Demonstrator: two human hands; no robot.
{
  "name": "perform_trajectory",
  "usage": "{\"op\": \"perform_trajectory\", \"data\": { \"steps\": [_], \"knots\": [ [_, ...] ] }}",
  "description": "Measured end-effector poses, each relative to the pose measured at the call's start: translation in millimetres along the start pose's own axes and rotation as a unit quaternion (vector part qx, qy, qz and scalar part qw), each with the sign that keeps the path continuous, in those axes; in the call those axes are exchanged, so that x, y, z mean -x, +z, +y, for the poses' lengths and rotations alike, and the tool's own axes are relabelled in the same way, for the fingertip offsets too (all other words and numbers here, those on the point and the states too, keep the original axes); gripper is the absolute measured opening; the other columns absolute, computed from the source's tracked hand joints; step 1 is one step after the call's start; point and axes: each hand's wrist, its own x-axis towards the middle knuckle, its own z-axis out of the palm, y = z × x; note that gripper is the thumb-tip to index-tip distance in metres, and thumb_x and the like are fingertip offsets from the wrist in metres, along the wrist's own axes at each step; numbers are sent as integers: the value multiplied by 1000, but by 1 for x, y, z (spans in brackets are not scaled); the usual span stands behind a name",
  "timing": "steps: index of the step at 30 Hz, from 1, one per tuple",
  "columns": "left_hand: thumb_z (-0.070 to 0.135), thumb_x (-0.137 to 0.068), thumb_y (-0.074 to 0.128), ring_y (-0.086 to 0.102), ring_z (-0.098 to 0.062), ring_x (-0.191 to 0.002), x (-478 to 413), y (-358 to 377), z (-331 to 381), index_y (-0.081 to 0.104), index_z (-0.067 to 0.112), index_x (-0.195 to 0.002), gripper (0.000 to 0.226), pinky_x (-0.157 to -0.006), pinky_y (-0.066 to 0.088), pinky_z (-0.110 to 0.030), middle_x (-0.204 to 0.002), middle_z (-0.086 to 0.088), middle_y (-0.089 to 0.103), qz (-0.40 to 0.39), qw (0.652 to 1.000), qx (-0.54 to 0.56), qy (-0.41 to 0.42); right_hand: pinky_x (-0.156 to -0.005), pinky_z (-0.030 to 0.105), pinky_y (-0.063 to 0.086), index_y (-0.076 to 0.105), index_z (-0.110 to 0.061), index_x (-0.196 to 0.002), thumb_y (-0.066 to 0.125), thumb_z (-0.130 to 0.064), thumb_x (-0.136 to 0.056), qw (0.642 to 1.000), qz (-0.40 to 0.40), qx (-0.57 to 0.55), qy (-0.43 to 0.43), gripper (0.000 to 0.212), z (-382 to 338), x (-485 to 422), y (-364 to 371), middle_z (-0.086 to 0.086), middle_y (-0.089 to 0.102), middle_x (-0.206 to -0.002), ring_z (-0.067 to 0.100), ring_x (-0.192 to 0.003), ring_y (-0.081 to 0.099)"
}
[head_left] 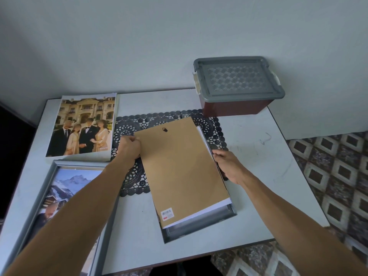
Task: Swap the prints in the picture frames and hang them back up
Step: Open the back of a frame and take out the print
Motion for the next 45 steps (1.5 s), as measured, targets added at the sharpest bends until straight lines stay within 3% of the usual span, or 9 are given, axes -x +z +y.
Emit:
{"op": "perform_trajectory", "data": {
  "steps": [4,5,6,8,14,25,33,41,45],
  "knots": [
    [30,-95,56,67,-31,-92,12,6,3,62,10,-118,31,-82,59,-46,-99,-14,67,12,999,-12,27,-107,50,43,65,-5,-101,54,-35,-94,998,37,-48,27,33,15,-17,1,25,64,-119,6,-99,39],
    [28,-96,56,67,-28,-87,19,7,5,62,10,-117,28,-82,59,-49,-94,-12,67,0,1000,3,24,-95,42,50,59,-4,-89,54,-40,-93,997,47,-51,30,37,14,-18,2,24,67,-99,39,-119,31],
    [26,-97,57,66,-27,-82,25,7,5,63,11,-110,21,-82,59,-50,-89,-12,67,-16,1000,13,19,-79,28,45,53,-7,-82,53,-39,-96,997,61,-44,24,35,10,-15,3,16,58,-74,11,-83,31],
    [23,-97,59,69,-30,-82,34,7,2,64,13,-94,12,-82,60,-50,-90,-18,69,-46,999,16,8,-62,25,21,45,-11,-79,48,-29,-103,996,87,-29,19,30,0,-5,5,2,27,-62,16,-60,25],
    [15,-96,63,62,-20,-71,52,0,-10,62,9,-90,8,-69,60,-33,-81,-14,65,-76,997,14,14,-75,24,39,60,-18,-109,48,-28,-103,986,120,90,-71,17,3,-9,13,-5,58,-95,15,-88,53],
    [11,-103,47,57,-9,-65,55,-7,4,64,17,-91,22,-65,44,-23,-75,2,62,-141,973,178,-47,-104,28,36,47,-31,-144,49,-37,-102,978,75,136,-139,42,-9,5,16,-7,49,-145,16,-131,48],
    [13,-104,46,60,-20,-82,51,3,0,65,10,-104,19,-79,53,-37,-87,-6,64,-97,988,117,-21,-91,30,50,70,-15,-110,65,-27,-95,989,103,76,-76,20,-8,-10,19,-4,67,-98,17,-102,65],
    [10,-94,45,55,-22,-66,59,3,-6,70,14,-112,31,-60,41,-27,-75,-10,66,-37,971,-178,156,-84,28,45,66,-10,-114,57,-26,-100,990,110,81,-39,23,-11,-9,18,-5,61,-87,16,-91,58],
    [8,-92,50,62,-32,-93,64,4,-7,69,8,-115,30,-81,48,-35,-100,-14,70,-19,954,-236,185,-79,28,44,67,-11,-113,55,-26,-100,990,119,80,-11,23,-12,-10,18,7,66,-103,18,-88,56]
  ]
}}
